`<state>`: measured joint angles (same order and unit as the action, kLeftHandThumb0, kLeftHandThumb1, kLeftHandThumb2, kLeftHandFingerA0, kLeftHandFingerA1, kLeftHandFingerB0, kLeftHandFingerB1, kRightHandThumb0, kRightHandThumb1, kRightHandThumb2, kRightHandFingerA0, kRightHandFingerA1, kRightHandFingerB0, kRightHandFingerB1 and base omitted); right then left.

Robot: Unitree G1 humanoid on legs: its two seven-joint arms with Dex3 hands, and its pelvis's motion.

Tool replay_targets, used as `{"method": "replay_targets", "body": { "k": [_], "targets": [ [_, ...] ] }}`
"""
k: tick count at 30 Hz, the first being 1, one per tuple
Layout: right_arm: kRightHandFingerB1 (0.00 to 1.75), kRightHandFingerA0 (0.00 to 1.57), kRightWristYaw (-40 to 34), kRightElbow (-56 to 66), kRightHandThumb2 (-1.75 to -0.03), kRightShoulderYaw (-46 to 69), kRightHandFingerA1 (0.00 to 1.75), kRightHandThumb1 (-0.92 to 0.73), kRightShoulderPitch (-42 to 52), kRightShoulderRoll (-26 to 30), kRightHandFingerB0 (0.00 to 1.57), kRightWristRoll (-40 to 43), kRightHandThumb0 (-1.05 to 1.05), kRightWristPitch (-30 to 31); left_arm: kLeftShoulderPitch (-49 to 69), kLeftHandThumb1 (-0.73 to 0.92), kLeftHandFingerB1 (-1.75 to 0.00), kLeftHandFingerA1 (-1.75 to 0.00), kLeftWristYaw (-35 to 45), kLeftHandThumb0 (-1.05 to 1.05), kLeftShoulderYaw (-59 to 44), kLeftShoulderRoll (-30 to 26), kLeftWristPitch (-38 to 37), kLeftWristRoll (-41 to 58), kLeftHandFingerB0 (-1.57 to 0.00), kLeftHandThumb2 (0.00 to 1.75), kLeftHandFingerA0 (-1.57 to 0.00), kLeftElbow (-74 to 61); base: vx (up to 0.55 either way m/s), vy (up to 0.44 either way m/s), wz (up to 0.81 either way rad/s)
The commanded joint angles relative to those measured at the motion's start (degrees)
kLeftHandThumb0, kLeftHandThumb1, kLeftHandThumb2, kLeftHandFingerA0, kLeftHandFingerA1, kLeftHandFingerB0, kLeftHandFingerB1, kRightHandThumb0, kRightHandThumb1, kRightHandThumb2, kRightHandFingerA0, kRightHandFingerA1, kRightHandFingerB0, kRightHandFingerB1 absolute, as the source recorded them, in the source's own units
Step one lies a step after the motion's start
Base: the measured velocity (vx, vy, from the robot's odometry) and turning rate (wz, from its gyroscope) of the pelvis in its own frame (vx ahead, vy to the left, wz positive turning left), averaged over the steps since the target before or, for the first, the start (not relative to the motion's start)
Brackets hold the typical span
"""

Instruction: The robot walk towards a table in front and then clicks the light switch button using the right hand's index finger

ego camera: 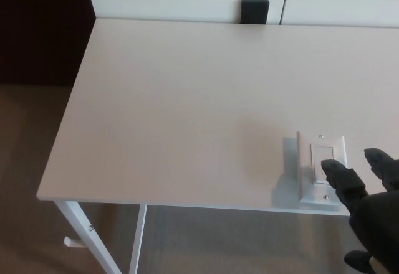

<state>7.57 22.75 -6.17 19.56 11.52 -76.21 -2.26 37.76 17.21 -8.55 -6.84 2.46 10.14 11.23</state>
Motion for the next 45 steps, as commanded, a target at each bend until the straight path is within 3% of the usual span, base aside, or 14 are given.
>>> {"method": "replay_targets", "body": {
  "k": [1,3,9,11,12,13,16,24,25,35,36,37,38,45],
  "targets": [
    [0.34,0.0,-2.44,-0.28,-0.73,-2.14,0.21,-0.36,0.59,0.89,0.1,-0.12,-0.56,2.0,0.22,0.49,-0.49,-0.61,-0.23,-0.24,-0.27,-0.62,1.1,-0.03,-0.14,0.94,-0.39,-0.39,0.0,0.0,0.0],
    [0.27,0.0,-3.42,-0.95,-0.53,-2.99,0.23,-0.41,0.7,0.91,0.12,-0.26,-0.54,2.35,0.11,0.49,-0.49,-0.61,-0.18,-0.25,-0.33,-0.77,1.09,-0.09,-0.14,0.94,-0.39,-0.18,0.0,0.0,0.0],
    [0.29,0.0,-4.17,-3.38,-0.53,-4.15,0.22,-0.4,-0.03,1.51,0.13,0.66,-0.53,3.56,0.35,0.49,-0.5,-0.61,-0.09,-0.25,-0.23,-0.83,1.81,-0.01,-0.14,0.94,-0.4,-1.01,0.0,0.0,0.0],
    [0.34,0.0,-4.2,-4.39,-0.72,-4.37,0.19,-0.37,-0.82,1.62,0.12,0.37,-0.56,4.46,0.39,0.49,-0.5,-0.62,-0.12,-0.24,-0.32,-0.78,1.97,0.12,-0.15,0.94,-0.4,-1.44,0.0,0.0,0.0],
    [0.29,0.0,-3.64,-4.65,-0.54,-4.15,0.22,-0.41,-1.19,1.71,0.12,0.63,-0.51,4.96,0.55,0.68,-0.35,-0.45,-0.18,-0.3,-0.29,-0.74,2.09,0.1,-0.26,0.6,-0.48,-1.82,0.0,0.0,0.0],
    [0.28,0.0,-3.53,-4.83,-0.53,-4.13,0.22,-0.41,-1.41,1.83,0.12,0.62,-0.52,5.27,0.67,0.49,-0.5,-0.61,-0.21,-0.25,-0.25,-0.74,2.22,0.06,-0.14,0.94,-0.39,-2.14,0.0,0.0,0.0],
    [0.31,0.0,-3.58,-5.46,-0.71,-4.0,0.17,-0.38,-2.16,2.23,0.1,0.66,-0.58,6.11,0.67,0.49,-0.49,-0.61,-0.1,-0.25,-0.32,-0.8,2.29,0.12,-0.14,0.94,-0.38,-2.25,0.0,0.0,0.0],
    [0.28,0.0,-2.8,-4.32,-0.55,-3.89,0.19,-0.41,-2.46,3.11,0.09,1.58,-0.52,7.83,0.49,0.5,-0.49,-0.61,-0.41,-0.24,-0.18,-0.85,2.44,-0.3,-0.13,0.94,-0.38,-1.98,0.0,0.0,0.0],
    [0.3,0.0,-3.05,-4.29,-0.72,-3.97,0.2,-0.37,-2.51,3.33,0.1,1.65,-0.58,7.87,0.39,0.49,-0.49,-0.61,-0.29,-0.24,-0.29,-0.78,2.46,-0.08,-0.13,0.94,-0.39,-1.8,0.0,0.0,0.0],
    [0.2,0.0,-2.28,-2.86,-0.7,-5.17,0.11,-0.39,-1.85,3.59,0.04,2.07,-0.63,8.86,0.6,0.49,-0.5,-0.62,0.15,-0.25,-0.26,-0.84,2.47,0.19,-0.14,0.94,-0.4,-2.16,0.0,0.0,0.0],
    [0.23,0.0,-2.48,-2.95,-0.7,-5.31,0.13,-0.39,-1.87,3.58,0.05,2.1,-0.62,8.93,0.35,0.68,-0.35,-0.45,-0.33,-0.3,-0.29,-0.74,2.8,0.01,-0.27,0.6,-0.49,-2.11,0.0,0.0,0.0],
    [0.23,0.0,-2.68,-3.09,-0.7,-5.39,0.09,-0.4,-1.86,3.67,0.14,2.28,-0.63,8.88,0.32,0.68,-0.35,-0.45,-0.5,-0.3,-0.32,-0.65,2.96,0.02,-0.27,0.6,-0.49,-2.16,0.0,0.0,0.0],
    [0.28,0.0,-2.91,-3.31,-0.72,-5.48,0.18,-0.37,-1.92,3.75,0.08,2.42,-0.59,8.85,0.37,0.49,-0.5,-0.61,-0.32,-0.25,-0.31,-0.7,2.78,0.04,-0.14,0.94,-0.39,-2.24,0.0,0.0,0.0],
    [0.29,0.0,-4.01,-5.08,-0.53,-6.43,0.23,-0.41,-2.12,4.31,0.11,2.2,-0.54,9.52,0.87,0.49,-0.49,-0.6,-0.25,-0.25,-0.31,-0.63,3.3,0.28,-0.14,0.94,-0.37,-3.06,0.0,0.0,0.0]
  ]
}}
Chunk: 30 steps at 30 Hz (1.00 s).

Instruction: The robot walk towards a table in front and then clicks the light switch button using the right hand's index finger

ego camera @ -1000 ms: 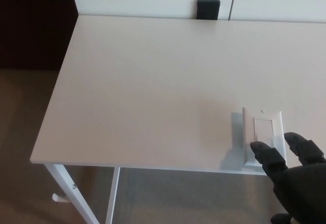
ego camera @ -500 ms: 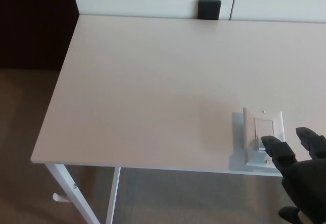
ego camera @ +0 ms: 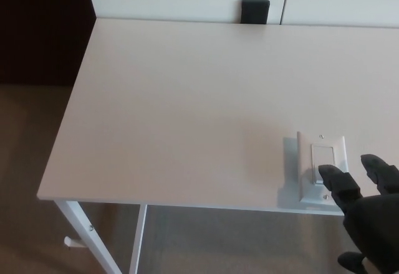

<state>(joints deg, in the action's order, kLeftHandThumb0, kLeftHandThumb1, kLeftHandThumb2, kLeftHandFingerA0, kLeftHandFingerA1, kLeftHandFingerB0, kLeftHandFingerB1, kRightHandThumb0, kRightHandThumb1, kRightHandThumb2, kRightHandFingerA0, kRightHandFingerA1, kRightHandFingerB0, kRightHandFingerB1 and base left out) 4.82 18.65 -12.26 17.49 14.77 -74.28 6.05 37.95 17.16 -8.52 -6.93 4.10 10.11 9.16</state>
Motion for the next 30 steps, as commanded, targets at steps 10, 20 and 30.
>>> {"method": "replay_targets", "body": {
  "k": [10,20,30],
  "targets": [
    [0.29,0.0,0.26,-3.72,-0.53,-1.51,0.25,-0.41,-0.45,2.18,0.13,0.3,-0.54,2.83,0.23,0.69,-0.35,-0.45,0.05,-0.3,-0.22,-0.8,0.87,-0.05,-0.27,0.6,-0.47,0.14,0.0,0.0,0.0],
    [0.43,0.0,2.63,-1.72,-0.72,-2.81,0.24,-0.37,0.01,3.36,0.19,-0.78,-0.61,4.39,0.38,0.68,-0.36,-0.45,-0.03,-0.3,-0.24,-0.7,0.97,0.08,-0.27,0.6,-0.47,-0.51,0.0,0.0,0.0],
    [0.12,0.0,-0.97,9.68,-0.79,-0.8,0.12,-0.47,2.91,2.64,0.11,2.23,-0.8,3.06,0.51,0.69,-0.36,-0.46,-0.04,-0.31,-0.03,-0.9,1.05,-0.21,-0.28,0.61,-0.49,-0.64,0.0,0.0,0.0]
  ]
}}
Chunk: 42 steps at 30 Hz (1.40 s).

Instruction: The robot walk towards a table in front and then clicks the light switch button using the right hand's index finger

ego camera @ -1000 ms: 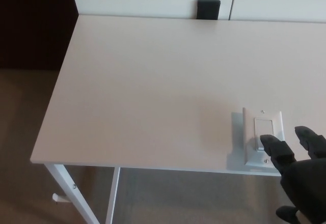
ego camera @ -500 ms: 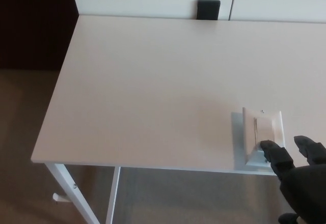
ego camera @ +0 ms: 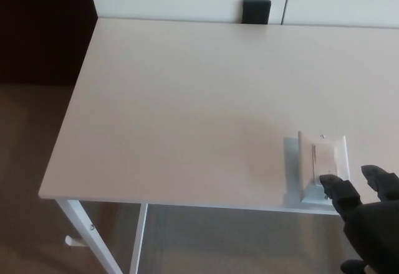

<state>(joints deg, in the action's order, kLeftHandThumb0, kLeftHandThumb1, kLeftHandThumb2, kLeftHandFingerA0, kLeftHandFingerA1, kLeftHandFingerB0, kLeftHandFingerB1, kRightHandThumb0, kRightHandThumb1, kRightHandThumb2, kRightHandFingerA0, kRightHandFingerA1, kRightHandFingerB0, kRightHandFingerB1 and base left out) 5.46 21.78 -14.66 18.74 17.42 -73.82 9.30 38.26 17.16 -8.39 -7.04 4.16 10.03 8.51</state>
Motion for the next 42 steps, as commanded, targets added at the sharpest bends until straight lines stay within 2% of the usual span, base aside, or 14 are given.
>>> {"method": "replay_targets", "body": {
  "k": [1,2,17,18,19,22,25,26,31,32,33,34,39,42],
  "targets": [
    [0.09,0.0,-1.87,8.74,-0.84,2.01,0.14,-0.52,2.25,-0.37,0.08,2.48,-0.87,-0.49,0.23,0.69,-0.36,-0.46,0.12,-0.32,-0.16,-0.8,0.72,-0.08,-0.27,0.61,-0.48,0.09,0.0,0.0,0.0],
    [0.03,0.0,-2.96,11.94,-0.9,2.64,0.13,-0.6,2.58,-0.61,0.0,3.32,-0.94,-1.39,0.0,0.49,-0.5,-0.61,0.41,-0.26,-0.24,-0.9,0.49,0.12,-0.15,0.94,-0.39,0.16,0.0,0.0,0.0],
    [0.0,0.0,-5.65,21.07,-0.88,6.15,0.13,-0.57,7.72,-2.48,0.0,7.5,-0.94,-6.28,-0.52,0.48,-0.5,-0.62,0.77,-0.25,-0.49,-0.86,0.87,0.55,-0.15,0.93,-0.4,1.18,0.0,0.0,0.0],
    [0.18,0.0,-11.82,22.49,-0.86,6.73,0.26,-0.49,20.28,-0.59,0.0,8.96,-0.8,-10.49,-0.71,0.49,-0.5,-0.62,0.5,-0.25,-0.36,-1.14,0.74,-0.02,-0.15,0.94,-0.41,1.15,0.0,0.0,0.0],
    [0.19,0.0,-14.79,23.04,-0.87,7.08,0.27,-0.5,26.52,0.36,0.01,9.52,-0.8,-12.62,-0.87,0.68,-0.36,-0.47,0.53,-0.3,-0.35,-1.24,0.55,-0.15,-0.27,0.6,-0.49,1.37,0.0,0.0,0.06],
    [0.39,0.0,-20.28,21.51,-0.83,7.58,0.34,-0.47,33.44,1.83,0.08,8.86,-0.77,-15.73,-0.73,0.66,-0.36,-0.46,0.11,-0.32,-0.36,-1.23,1.54,-0.22,-0.27,0.59,-0.49,0.84,0.0,0.0,0.0],
    [0.46,0.03,-25.97,18.89,-0.8,8.08,0.44,-0.46,39.25,2.88,0.13,9.28,-0.76,-18.79,-0.49,0.68,-0.36,-0.46,0.65,-0.34,-0.16,-1.56,0.73,-0.54,-0.26,0.61,-0.48,1.67,0.0,0.0,0.0],
    [0.47,0.03,-27.63,16.95,-0.8,7.82,0.42,-0.44,41.32,2.9,0.17,10.47,-0.75,-19.92,-0.82,0.49,-0.49,-0.61,0.93,-0.27,-0.3,-1.65,0.29,-0.4,-0.14,0.94,-0.39,2.55,0.0,0.0,0.0],
    [0.48,0.05,-32.16,8.11,-0.78,6.18,0.51,-0.42,42.23,3.53,0.2,9.26,-0.71,-20.75,-0.69,0.49,-0.5,-0.62,0.96,-0.25,-0.4,-1.84,0.5,-0.44,-0.15,0.94,-0.41,2.67,0.0,0.0,0.0],
    [0.38,0.05,-31.32,7.22,-0.56,5.96,0.46,-0.5,42.25,3.48,0.23,8.99,-0.67,-20.14,-0.64,0.49,-0.5,-0.61,0.71,-0.25,-0.37,-1.74,0.75,-0.52,-0.14,0.94,-0.4,2.46,0.0,0.0,0.0],
    [0.38,0.05,-30.39,6.4,-0.56,5.79,0.46,-0.5,42.29,3.46,0.23,8.96,-0.67,-19.71,-0.48,0.49,-0.5,-0.61,0.44,-0.25,-0.3,-1.65,0.97,-0.64,-0.14,0.94,-0.4,2.06,0.0,0.0,0.0],
    [0.47,0.09,-30.82,1.94,-0.76,5.19,0.52,-0.41,40.34,3.6,0.21,9.15,-0.69,-19.7,-0.42,0.49,-0.49,-0.6,0.55,-0.25,-0.14,-1.9,0.79,-0.94,-0.14,0.94,-0.39,2.06,0.0,0.0,0.0],
    [0.49,0.14,-26.29,-9.8,-0.76,3.65,0.54,-0.4,32.69,2.57,0.24,11.03,-0.69,-17.29,0.13,0.49,-0.49,-0.61,0.89,-0.26,0.13,-2.0,0.02,-1.17,-0.14,0.93,-0.38,2.74,0.0,0.0,0.0],
    [0.48,0.12,-22.24,-23.4,-0.77,2.57,0.52,-0.42,22.16,0.95,0.22,14.58,-0.69,-16.12,-0.34,0.49,-0.49,-0.61,0.95,-0.27,-0.01,-2.22,0.36,-1.02,-0.14,0.93,-0.38,2.14,0.0,0.0,0.0]
  ]
}}
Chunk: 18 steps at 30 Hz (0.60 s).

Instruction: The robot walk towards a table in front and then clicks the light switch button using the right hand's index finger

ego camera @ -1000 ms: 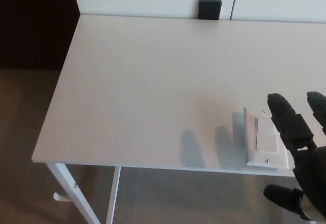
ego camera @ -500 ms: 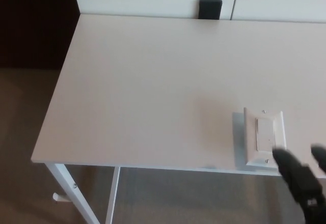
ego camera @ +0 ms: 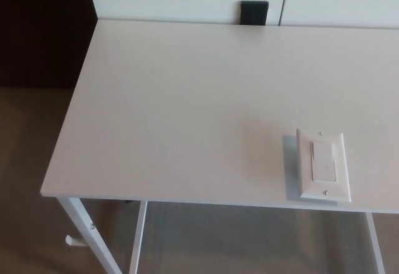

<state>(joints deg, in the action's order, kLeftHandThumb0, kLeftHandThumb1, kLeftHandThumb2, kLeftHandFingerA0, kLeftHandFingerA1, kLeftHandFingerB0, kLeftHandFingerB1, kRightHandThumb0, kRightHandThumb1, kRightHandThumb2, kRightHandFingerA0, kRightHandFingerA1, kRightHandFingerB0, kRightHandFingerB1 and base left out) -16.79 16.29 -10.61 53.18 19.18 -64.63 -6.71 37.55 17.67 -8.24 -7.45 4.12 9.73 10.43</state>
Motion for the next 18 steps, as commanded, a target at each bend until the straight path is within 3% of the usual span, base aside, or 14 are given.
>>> {"method": "replay_targets", "body": {
  "k": [1,2,8,9,13,14,15,18],
  "targets": [
    [0.48,0.12,0.88,-20.32,-0.77,-1.69,0.52,-0.42,-14.28,-1.08,0.22,5.96,-0.69,0.12,0.27,0.49,-0.49,-0.61,0.6,-0.27,-0.12,-1.93,0.22,-0.74,-0.14,0.93,-0.38,0.14,0.0,0.0,0.0],
    [0.48,0.09,2.62,-22.06,-0.75,-1.71,0.52,-0.42,-15.94,-1.21,0.2,7.51,-0.66,-0.18,0.2,0.69,-0.36,-0.46,0.5,-0.33,-0.12,-1.85,0.51,-0.71,-0.27,0.61,-0.47,0.33,0.0,0.0,0.0],
    [0.47,0.12,2.69,-33.06,-0.71,-2.08,0.51,-0.41,-23.7,-2.92,0.21,11.09,-0.6,-1.06,0.95,0.68,-0.36,-0.45,-0.07,-0.32,0.25,-1.64,1.14,-1.21,-0.28,0.61,-0.49,-0.43,0.0,0.0,0.0],
    [0.48,0.14,2.4,-36.33,-0.73,-1.98,0.52,-0.42,-25.69,-3.42,0.21,12.43,-0.61,-2.11,0.91,0.49,-0.49,-0.6,-0.19,-0.25,0.19,-1.49,1.09,-1.11,-0.15,0.93,-0.39,-0.73,0.0,0.0,0.0],
    [0.48,0.14,2.84,-40.54,-0.74,-2.48,0.54,-0.43,-28.13,-3.24,0.19,15.0,-0.64,-4.97,-0.6,0.48,-0.51,-0.62,0.03,-0.25,-0.5,-1.86,0.22,-0.74,-0.16,0.93,-0.41,-0.25,0.0,0.0,0.0],
    [0.52,0.12,3.1,-41.38,-0.9,-2.54,0.57,-0.3,-28.38,-2.83,0.09,15.98,-0.33,-6.0,-0.9,0.48,-0.5,-0.61,0.24,-0.25,-0.55,-2.09,0.05,-0.71,-0.16,0.93,-0.4,-0.27,0.0,0.0,0.0],
    [0.52,0.12,2.83,-42.7,-0.9,-2.33,0.56,-0.31,-28.31,-2.44,0.1,17.07,-0.32,-7.1,-0.94,0.67,-0.37,-0.45,-0.17,-0.3,-0.46,-2.0,0.37,-0.88,-0.28,0.59,-0.49,-0.5,0.0,0.0,0.0],
    [0.52,0.11,2.86,-43.76,-0.91,-2.27,0.56,-0.33,-27.94,-1.65,0.09,18.62,-0.32,-7.99,-1.03,0.67,-0.36,-0.44,-0.96,-0.29,0.0,-1.98,1.21,-1.39,-0.29,0.59,-0.5,-0.94,0.0,0.0,0.0]
  ]
}}
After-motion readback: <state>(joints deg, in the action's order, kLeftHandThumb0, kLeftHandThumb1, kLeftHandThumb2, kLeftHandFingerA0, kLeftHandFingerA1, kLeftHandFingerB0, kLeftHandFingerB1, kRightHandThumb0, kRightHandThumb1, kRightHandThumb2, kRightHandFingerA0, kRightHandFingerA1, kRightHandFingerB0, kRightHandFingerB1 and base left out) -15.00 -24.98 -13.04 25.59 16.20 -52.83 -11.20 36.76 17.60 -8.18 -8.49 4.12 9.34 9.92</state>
